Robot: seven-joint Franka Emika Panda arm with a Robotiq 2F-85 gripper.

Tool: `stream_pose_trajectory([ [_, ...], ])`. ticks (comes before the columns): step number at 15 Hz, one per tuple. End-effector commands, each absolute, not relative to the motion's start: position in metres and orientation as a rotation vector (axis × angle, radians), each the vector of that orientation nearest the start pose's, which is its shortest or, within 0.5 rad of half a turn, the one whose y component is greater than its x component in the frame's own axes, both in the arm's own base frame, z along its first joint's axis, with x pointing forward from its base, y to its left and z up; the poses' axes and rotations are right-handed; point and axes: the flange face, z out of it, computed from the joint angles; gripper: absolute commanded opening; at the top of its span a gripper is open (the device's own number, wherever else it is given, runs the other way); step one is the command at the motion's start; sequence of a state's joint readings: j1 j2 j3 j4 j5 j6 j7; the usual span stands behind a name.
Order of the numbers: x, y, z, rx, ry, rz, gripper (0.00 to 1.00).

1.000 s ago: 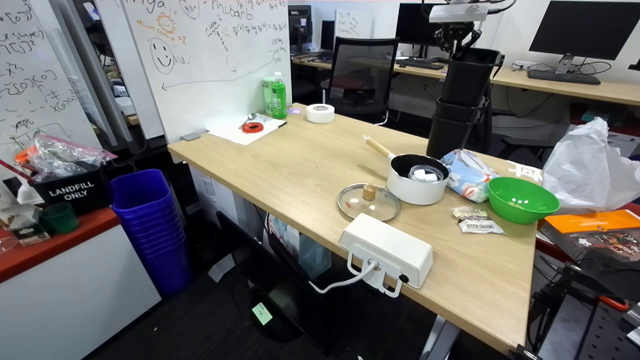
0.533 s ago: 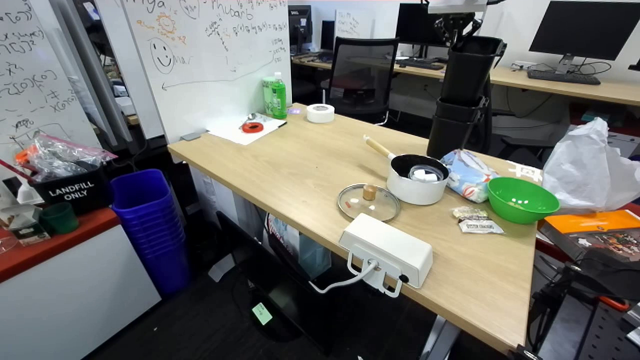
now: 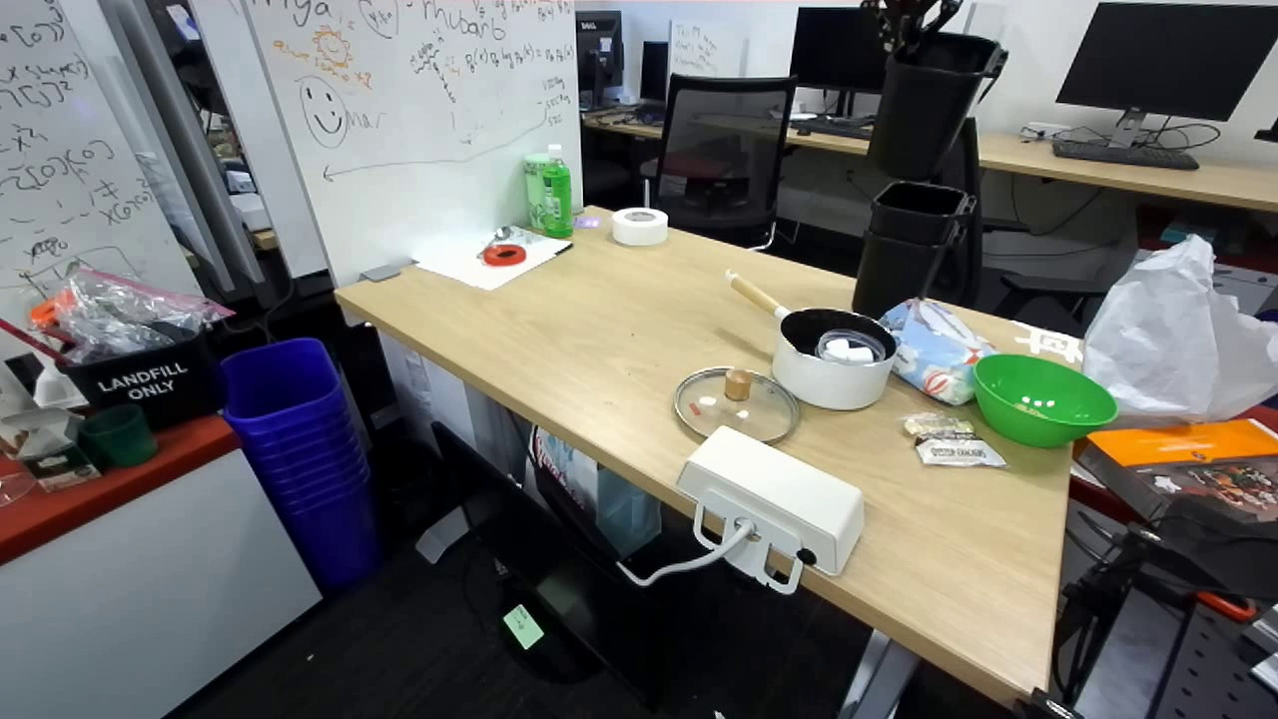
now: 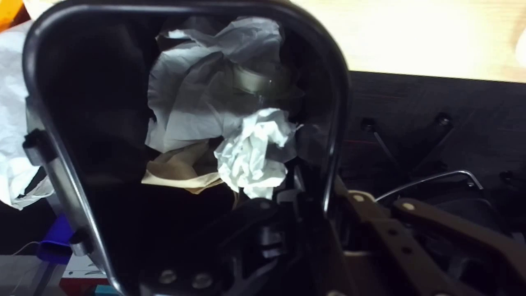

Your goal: Pick up the top black bin from the stack and put it on the table.

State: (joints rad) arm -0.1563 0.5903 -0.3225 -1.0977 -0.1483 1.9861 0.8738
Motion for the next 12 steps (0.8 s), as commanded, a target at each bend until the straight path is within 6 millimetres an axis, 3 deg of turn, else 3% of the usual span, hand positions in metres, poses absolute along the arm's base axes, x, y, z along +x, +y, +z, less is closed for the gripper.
stream_pose_trajectory([
  [1, 0.683, -0.257, 0.543, -2.697, 1.818, -0.618, 0.02],
  [5, 0.689, -0.202, 0.548, -2.661, 1.679, -0.568, 0.02],
  [9, 0.689, -0.149, 0.531, -2.694, 1.532, -0.463, 0.02],
  [12, 0.673, -0.117, 0.518, -2.796, 1.371, -0.414, 0.02],
])
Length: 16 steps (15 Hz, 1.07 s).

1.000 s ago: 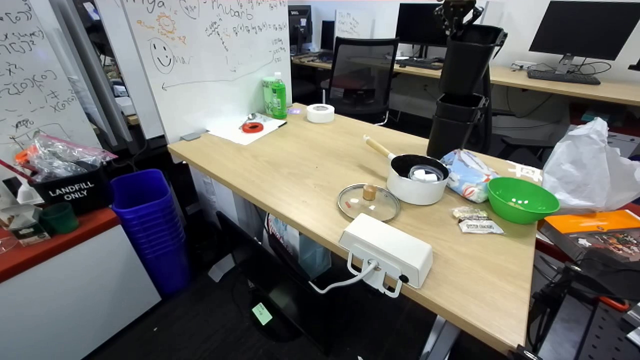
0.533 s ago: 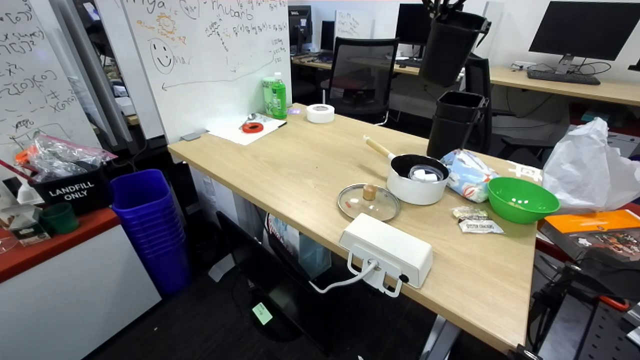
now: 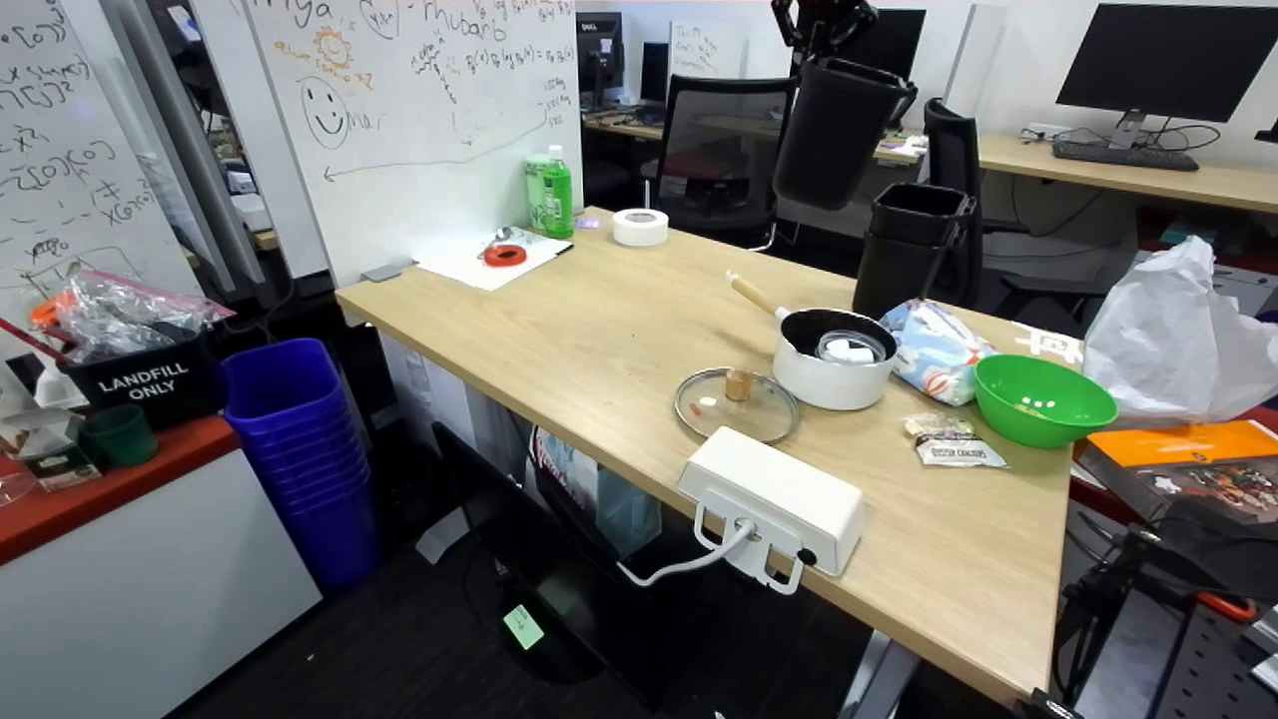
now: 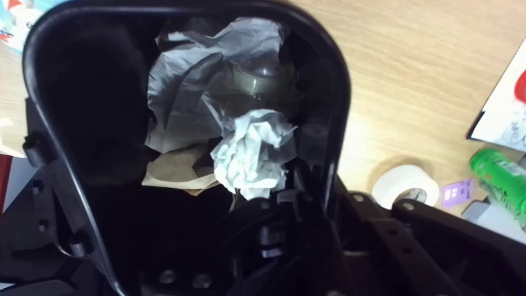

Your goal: Pick up the top black bin from the stack and put it on the table.

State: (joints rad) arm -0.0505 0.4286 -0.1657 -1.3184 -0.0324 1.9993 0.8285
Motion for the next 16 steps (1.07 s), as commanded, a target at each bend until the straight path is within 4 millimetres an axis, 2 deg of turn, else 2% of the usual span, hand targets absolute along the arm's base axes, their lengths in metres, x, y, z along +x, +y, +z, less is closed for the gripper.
stream_pose_trajectory([
  [1, 0.664, -0.112, 0.513, -2.828, 1.331, -0.376, 0.02],
  [8, 0.576, -0.103, 0.484, -2.935, 1.282, -0.172, 0.02],
  [11, 0.545, -0.099, 0.468, -2.951, 1.276, -0.083, 0.02],
  [13, 0.534, -0.101, 0.464, -2.935, 1.296, -0.017, 0.02],
  [14, 0.545, -0.1, 0.461, -2.932, 1.317, -0.034, 0.09],
  [16, 0.538, -0.101, 0.462, -2.928, 1.321, -0.027, 0.09],
])
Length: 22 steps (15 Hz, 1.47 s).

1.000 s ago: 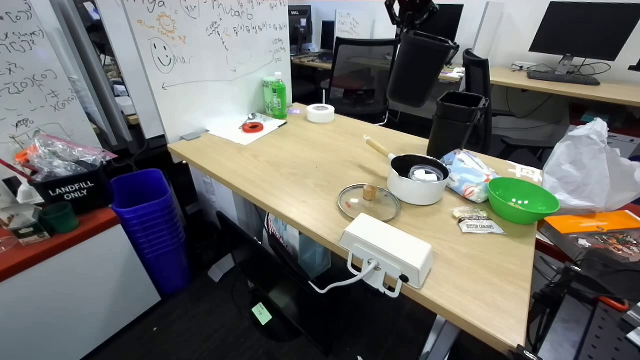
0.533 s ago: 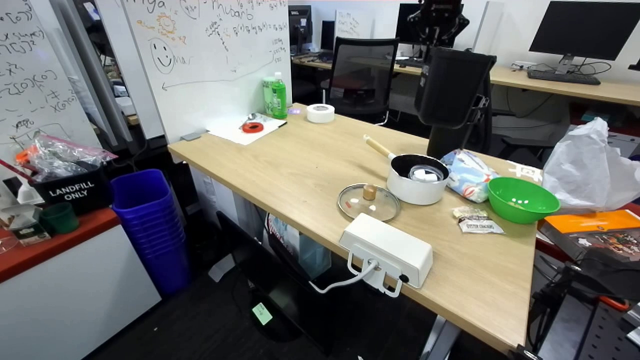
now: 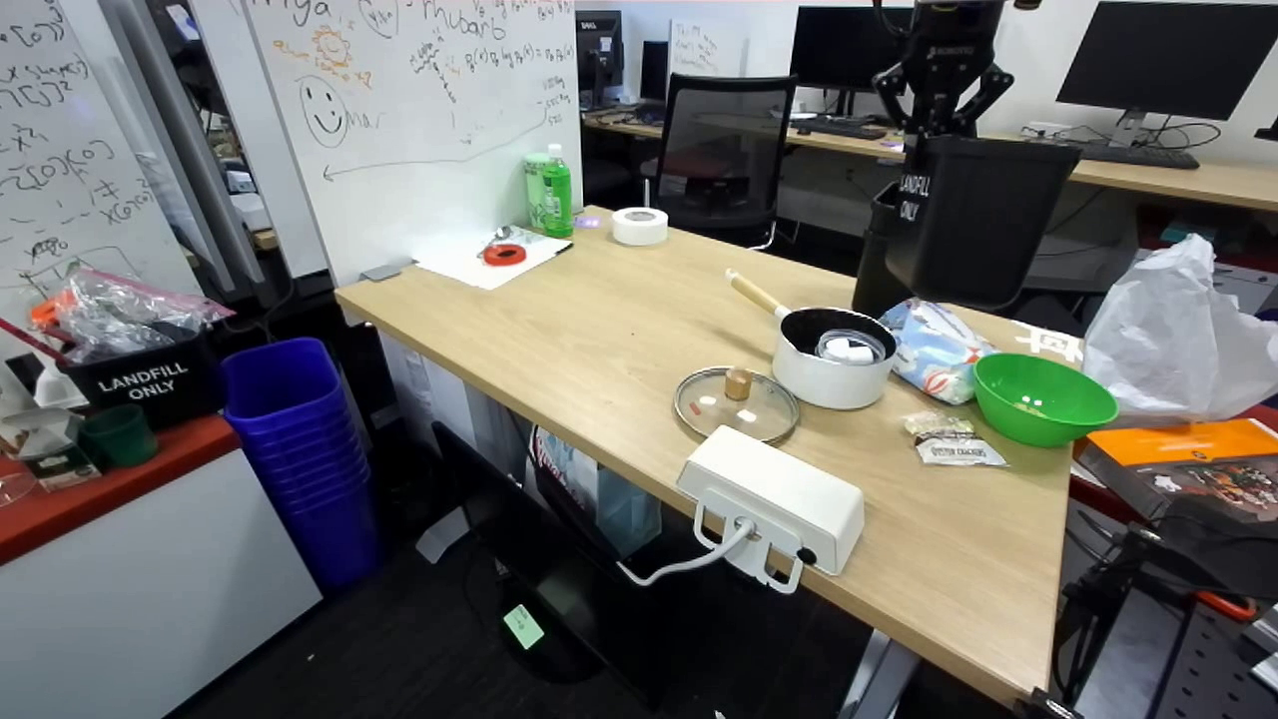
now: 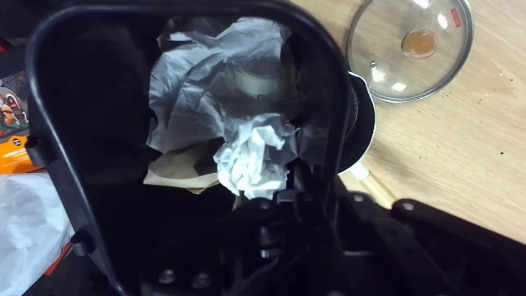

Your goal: Pick up the top black bin from the stack and put it on the table.

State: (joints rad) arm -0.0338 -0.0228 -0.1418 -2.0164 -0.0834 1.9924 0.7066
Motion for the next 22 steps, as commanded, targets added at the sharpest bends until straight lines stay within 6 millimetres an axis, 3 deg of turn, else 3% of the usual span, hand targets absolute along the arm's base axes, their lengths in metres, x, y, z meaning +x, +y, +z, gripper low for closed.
stream_pose_trajectory([
  [1, 0.538, -0.101, 0.462, -2.927, 1.322, -0.028, 0.09],
  [4, 0.538, -0.101, 0.462, -2.928, 1.321, -0.027, 0.09],
  [5, 0.536, -0.098, 0.459, -2.934, 1.312, -0.019, 0.02],
  [6, 0.534, -0.095, 0.456, -2.944, 1.304, -0.017, 0.02],
  [12, 0.506, -0.04, 0.413, -3.031, 1.214, 0.047, 0.02],
  [17, 0.467, 0.002, 0.369, -3.057, 1.184, 0.132, 0.02],
  [20, 0.445, 0.021, 0.349, -3.097, 1.078, 0.135, 0.02],
  [21, 0.457, 0.018, 0.348, -3.098, 1.128, 0.198, 0.09],
  [22, 0.452, 0.022, 0.343, -3.103, 1.11, 0.188, 0.09],
])
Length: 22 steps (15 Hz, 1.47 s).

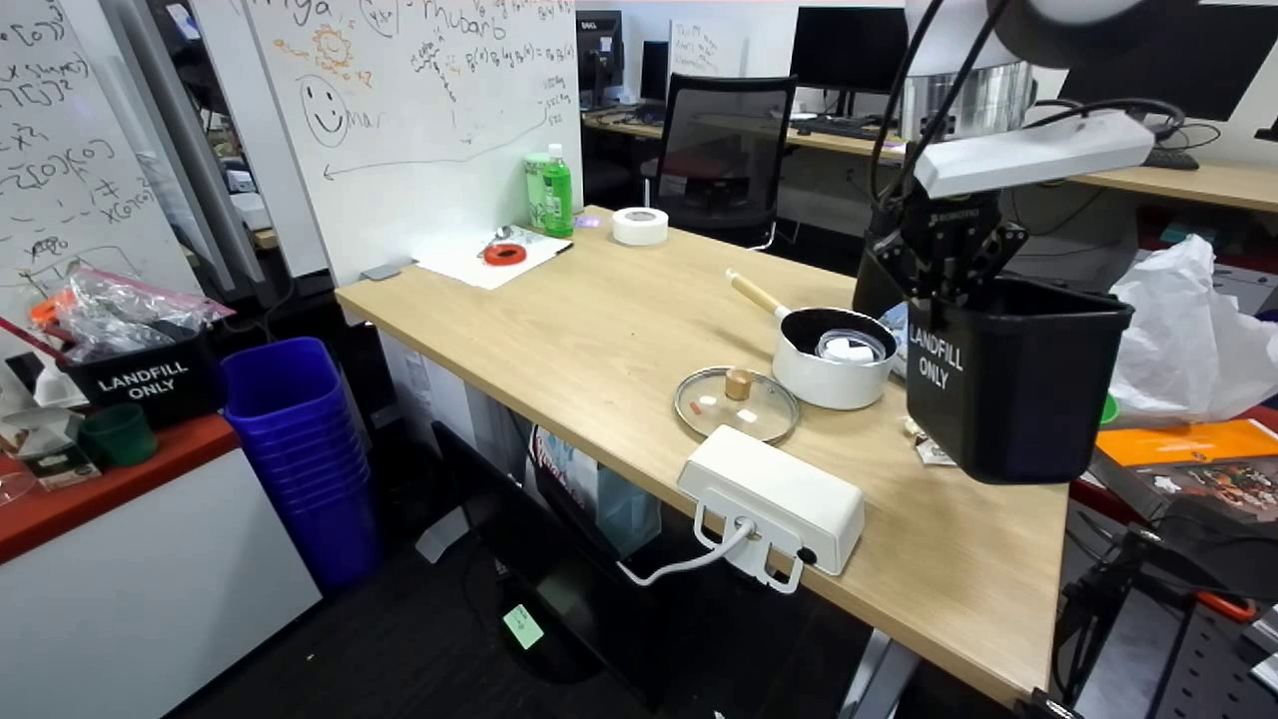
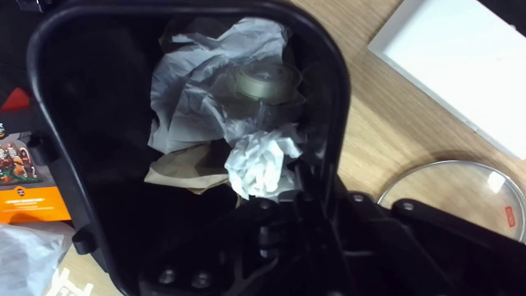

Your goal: Pick up the top black bin from the stack and put it on the table.

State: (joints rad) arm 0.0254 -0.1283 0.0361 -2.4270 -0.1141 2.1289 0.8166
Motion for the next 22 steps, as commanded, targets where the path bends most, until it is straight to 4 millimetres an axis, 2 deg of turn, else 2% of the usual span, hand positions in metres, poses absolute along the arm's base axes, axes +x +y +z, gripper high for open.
stream_pose_trajectory([
  [1, 0.449, 0.024, 0.343, -3.104, 1.103, 0.179, 0.09],
  [3, 0.448, 0.023, 0.346, -3.1, 1.102, 0.163, 0.09],
  [4, 0.448, 0.023, 0.348, -3.099, 1.102, 0.159, 0.02],
  [6, 0.444, 0.027, 0.346, -3.131, 1.059, 0.136, 0.02],
  [9, 0.432, 0.045, 0.336, -3.218, 0.904, 0.133, 0.02],
  [13, 0.406, 0.083, 0.315, -3.329, 0.569, 0.119, 0.02],
  [17, 0.388, 0.112, 0.309, -3.333, 0.336, 0.038, 0.02],
  [22, 0.383, 0.118, 0.306, -3.297, 0.258, -0.023, 0.02],
])
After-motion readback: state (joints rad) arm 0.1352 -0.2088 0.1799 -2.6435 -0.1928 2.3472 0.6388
